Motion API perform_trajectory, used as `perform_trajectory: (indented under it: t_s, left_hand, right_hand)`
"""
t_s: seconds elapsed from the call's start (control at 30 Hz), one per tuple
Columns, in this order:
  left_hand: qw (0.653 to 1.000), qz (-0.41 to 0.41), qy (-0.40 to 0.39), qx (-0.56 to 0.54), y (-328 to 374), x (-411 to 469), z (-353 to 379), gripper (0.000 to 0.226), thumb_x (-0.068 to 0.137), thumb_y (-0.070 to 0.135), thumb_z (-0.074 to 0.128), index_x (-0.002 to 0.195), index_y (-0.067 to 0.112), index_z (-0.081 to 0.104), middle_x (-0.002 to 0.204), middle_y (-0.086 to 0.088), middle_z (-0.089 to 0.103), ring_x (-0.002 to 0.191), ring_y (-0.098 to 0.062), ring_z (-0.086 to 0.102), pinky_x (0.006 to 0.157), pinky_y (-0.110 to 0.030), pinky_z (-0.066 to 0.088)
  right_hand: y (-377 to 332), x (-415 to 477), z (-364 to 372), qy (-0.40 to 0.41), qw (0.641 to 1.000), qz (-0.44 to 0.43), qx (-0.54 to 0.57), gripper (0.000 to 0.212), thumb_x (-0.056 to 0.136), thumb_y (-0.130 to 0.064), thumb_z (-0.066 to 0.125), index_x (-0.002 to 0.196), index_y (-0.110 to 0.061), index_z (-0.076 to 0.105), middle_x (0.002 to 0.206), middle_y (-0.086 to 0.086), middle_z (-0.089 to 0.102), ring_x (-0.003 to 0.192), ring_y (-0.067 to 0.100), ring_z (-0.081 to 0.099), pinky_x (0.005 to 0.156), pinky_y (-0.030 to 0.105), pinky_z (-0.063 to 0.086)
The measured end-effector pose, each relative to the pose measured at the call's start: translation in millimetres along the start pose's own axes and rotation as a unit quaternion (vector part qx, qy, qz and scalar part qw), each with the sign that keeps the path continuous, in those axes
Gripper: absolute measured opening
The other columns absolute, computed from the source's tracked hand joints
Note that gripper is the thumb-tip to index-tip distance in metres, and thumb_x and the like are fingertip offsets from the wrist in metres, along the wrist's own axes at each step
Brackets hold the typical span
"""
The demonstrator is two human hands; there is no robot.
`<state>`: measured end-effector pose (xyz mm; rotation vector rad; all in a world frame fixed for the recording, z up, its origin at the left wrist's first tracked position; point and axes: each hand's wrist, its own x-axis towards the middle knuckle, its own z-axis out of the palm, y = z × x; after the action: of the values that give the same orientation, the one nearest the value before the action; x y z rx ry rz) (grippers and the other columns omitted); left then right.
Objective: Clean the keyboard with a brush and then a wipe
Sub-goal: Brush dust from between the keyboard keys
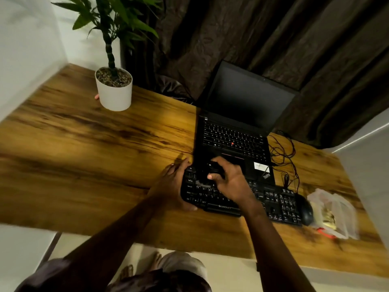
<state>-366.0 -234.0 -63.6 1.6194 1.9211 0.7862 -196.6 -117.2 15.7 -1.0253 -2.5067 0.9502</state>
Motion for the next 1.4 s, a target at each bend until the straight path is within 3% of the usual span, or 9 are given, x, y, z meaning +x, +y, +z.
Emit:
perform_trajectory:
  t_s: [0.27,0.4,0.5,0.67,0.87,1.0,1.13,1.3,1.4]
  left_hand:
    - [0.999,-0.013,-0.025,0.041,2,0,0,0.151,0.055,0.069,0.082,0.155,0.010,-0.013,0.163,-0.007,0.016,0.150,-0.023,0.010,0.121,-0.030,-0.002]
    - [0.999,-0.023,-0.025,0.018,-3,3,2,0.154,0.045,0.076,0.079,0.154,0.026,-0.017,0.162,-0.002,0.021,0.150,-0.024,0.013,0.124,-0.038,0.007]
    - [1.000,-0.008,-0.014,0.007,-3,3,1,0.151,0.045,0.073,0.081,0.156,0.026,-0.009,0.161,0.005,0.023,0.148,-0.020,0.015,0.123,-0.037,0.010]
    - [1.000,-0.001,0.004,0.009,-5,2,4,0.149,0.045,0.072,0.081,0.156,0.025,-0.006,0.160,0.006,0.024,0.146,-0.018,0.018,0.122,-0.039,0.018]
    - [1.000,0.008,0.001,0.008,1,0,0,0.147,0.049,0.066,0.086,0.157,0.021,-0.003,0.161,0.006,0.021,0.145,-0.014,0.015,0.123,-0.036,0.014]
    - [1.000,-0.008,-0.008,-0.011,-2,3,0,0.148,0.043,0.070,0.086,0.157,0.024,0.005,0.161,0.006,0.023,0.147,-0.019,0.016,0.121,-0.039,0.019]
    - [1.000,-0.004,0.000,-0.006,-4,2,1,0.146,0.043,0.072,0.085,0.157,0.023,0.008,0.160,0.005,0.025,0.146,-0.019,0.019,0.120,-0.039,0.021]
    - [1.000,0.020,0.012,0.010,-1,0,1,0.144,0.047,0.068,0.084,0.157,0.019,0.006,0.157,0.003,0.029,0.144,-0.019,0.022,0.122,-0.038,0.016]
    - [1.000,0.017,0.007,0.013,-3,1,1,0.146,0.046,0.073,0.083,0.157,0.021,0.005,0.160,0.004,0.024,0.146,-0.018,0.019,0.123,-0.038,0.013]
  right_hand:
    - [-20,7,27,0.007,0.998,-0.059,0.021,0.019,0.090,-0.018,0.068,0.107,-0.022,0.059,0.092,-0.005,0.066,0.082,0.007,0.065,0.065,0.027,0.057]
    - [-10,2,16,0.007,0.998,-0.054,0.026,0.018,0.090,-0.021,0.069,0.107,-0.022,0.061,0.090,-0.006,0.067,0.082,0.007,0.066,0.067,0.034,0.058]
    - [3,-8,1,0.008,0.998,-0.057,0.023,0.025,0.090,-0.033,0.067,0.110,-0.019,0.061,0.088,-0.002,0.069,0.076,0.011,0.068,0.061,0.038,0.058]
    - [1,-7,6,0.016,0.997,-0.069,0.017,0.024,0.090,-0.017,0.070,0.110,-0.024,0.059,0.087,-0.004,0.067,0.076,0.008,0.067,0.063,0.028,0.057]
    - [-2,-5,7,0.015,0.997,-0.066,0.025,0.026,0.089,-0.013,0.070,0.111,-0.023,0.059,0.088,-0.005,0.067,0.077,0.006,0.066,0.063,0.022,0.055]
    - [16,-21,-16,0.015,0.999,-0.034,0.001,0.028,0.090,-0.013,0.070,0.116,-0.019,0.060,0.084,-0.005,0.066,0.063,0.002,0.063,0.051,0.016,0.050]
    - [18,-21,-16,0.024,0.999,-0.014,-0.031,0.030,0.090,-0.014,0.069,0.118,-0.021,0.058,0.086,-0.001,0.065,0.060,-0.002,0.060,0.047,0.011,0.043]
    - [0,-15,8,0.026,0.997,-0.070,0.013,0.022,0.092,-0.021,0.068,0.112,-0.020,0.059,0.090,-0.001,0.067,0.078,0.008,0.066,0.061,0.025,0.056]
    - [8,-21,-4,0.030,0.998,-0.045,0.021,0.024,0.091,-0.017,0.069,0.113,-0.018,0.060,0.089,0.000,0.067,0.074,0.008,0.067,0.058,0.026,0.057]
